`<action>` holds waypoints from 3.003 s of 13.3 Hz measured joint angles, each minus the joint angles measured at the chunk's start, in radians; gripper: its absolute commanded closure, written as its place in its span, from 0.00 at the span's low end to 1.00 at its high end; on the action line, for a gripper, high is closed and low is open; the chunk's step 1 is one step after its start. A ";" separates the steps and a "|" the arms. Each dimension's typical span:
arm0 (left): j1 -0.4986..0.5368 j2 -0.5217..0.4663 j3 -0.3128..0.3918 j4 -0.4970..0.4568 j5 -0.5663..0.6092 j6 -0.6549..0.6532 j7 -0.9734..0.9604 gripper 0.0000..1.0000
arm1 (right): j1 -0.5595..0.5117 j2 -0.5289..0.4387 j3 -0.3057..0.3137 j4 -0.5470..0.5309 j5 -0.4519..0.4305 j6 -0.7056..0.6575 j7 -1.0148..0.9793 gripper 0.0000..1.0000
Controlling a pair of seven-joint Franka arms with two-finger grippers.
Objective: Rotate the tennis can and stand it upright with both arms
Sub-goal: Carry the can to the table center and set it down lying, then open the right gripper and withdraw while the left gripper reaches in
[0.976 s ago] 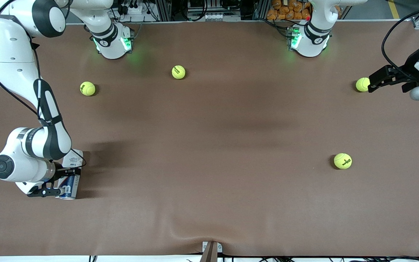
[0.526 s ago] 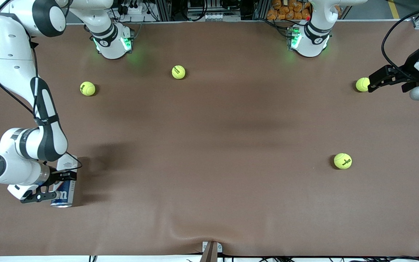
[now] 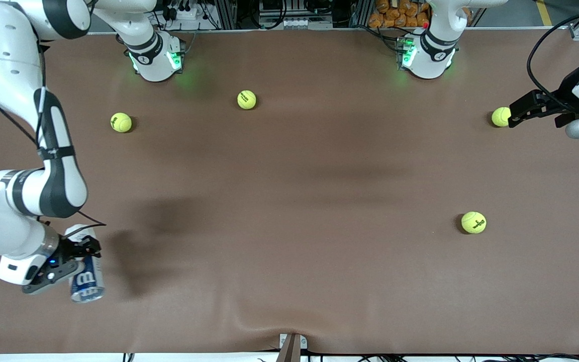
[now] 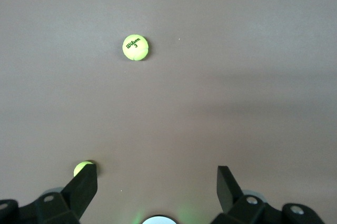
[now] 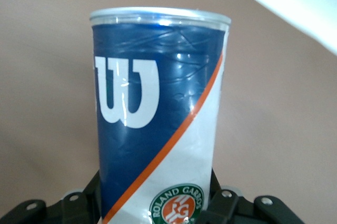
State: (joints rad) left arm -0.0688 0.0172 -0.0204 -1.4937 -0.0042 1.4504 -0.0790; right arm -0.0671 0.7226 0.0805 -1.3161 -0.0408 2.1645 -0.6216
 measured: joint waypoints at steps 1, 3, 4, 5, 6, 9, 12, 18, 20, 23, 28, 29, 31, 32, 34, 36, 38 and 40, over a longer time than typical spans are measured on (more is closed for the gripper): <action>0.000 0.000 0.000 0.000 0.000 0.000 0.000 0.00 | 0.032 -0.006 0.019 0.001 0.000 0.000 -0.026 0.25; 0.000 0.000 0.000 0.000 0.000 0.000 0.000 0.00 | 0.116 -0.008 0.047 0.002 0.000 0.000 -0.062 0.25; 0.000 0.000 0.000 0.000 0.000 0.000 0.000 0.00 | 0.162 -0.008 0.057 0.001 0.000 -0.001 -0.086 0.23; 0.000 0.000 0.000 0.000 0.000 0.000 0.000 0.00 | 0.205 -0.007 0.065 0.001 0.000 -0.001 -0.109 0.22; 0.000 0.000 0.000 0.000 0.000 0.000 0.000 0.00 | 0.249 -0.006 0.070 0.000 0.000 -0.001 -0.130 0.22; 0.000 0.000 0.000 0.000 0.000 0.000 0.000 0.00 | 0.380 0.004 0.073 -0.005 0.000 0.005 -0.145 0.18; 0.000 0.000 0.000 -0.001 0.000 -0.001 0.000 0.00 | 0.470 0.025 0.074 -0.010 0.000 0.020 -0.147 0.13; -0.001 0.001 -0.001 -0.001 0.000 -0.001 0.000 0.00 | 0.616 0.051 0.074 -0.029 0.000 0.021 -0.156 0.13; -0.002 0.001 -0.001 -0.001 0.000 -0.001 0.000 0.00 | 0.646 0.071 0.073 -0.041 -0.001 0.021 -0.157 0.10; -0.002 0.002 -0.001 -0.001 0.000 -0.001 0.000 0.00 | 0.674 0.119 0.073 -0.046 -0.007 0.027 -0.158 0.00; -0.002 0.003 -0.001 -0.001 -0.003 -0.001 0.000 0.00 | 0.685 0.148 0.072 -0.036 -0.008 0.073 -0.158 0.00; -0.002 0.003 0.000 -0.001 -0.008 -0.001 0.000 0.00 | 0.685 0.140 0.073 -0.029 -0.008 0.058 -0.158 0.00; -0.001 0.003 0.000 -0.001 -0.011 -0.001 0.000 0.00 | 0.685 0.108 0.076 -0.017 -0.007 -0.003 -0.158 0.00; -0.001 0.004 0.000 -0.002 -0.012 -0.001 0.000 0.00 | 0.685 0.085 0.084 -0.013 -0.006 -0.038 -0.158 0.00; -0.002 0.006 0.000 -0.002 -0.014 -0.001 0.000 0.00 | 0.685 0.029 0.098 -0.009 0.014 -0.103 -0.153 0.00; -0.001 0.006 0.000 -0.002 -0.028 -0.001 0.000 0.00 | 0.675 -0.034 0.089 -0.005 0.090 -0.161 -0.133 0.00; 0.001 0.009 0.001 -0.002 -0.085 -0.001 0.000 0.00 | 0.630 -0.096 0.059 -0.004 0.141 -0.225 -0.115 0.00; 0.002 0.020 0.003 -0.002 -0.135 -0.002 0.000 0.00 | 0.528 -0.145 0.043 -0.002 0.150 -0.289 -0.112 0.00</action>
State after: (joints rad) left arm -0.0671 0.0368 -0.0171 -1.4958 -0.1389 1.4488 -0.0790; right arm 0.4606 0.5773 0.1234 -1.3185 0.1094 1.8758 -0.7335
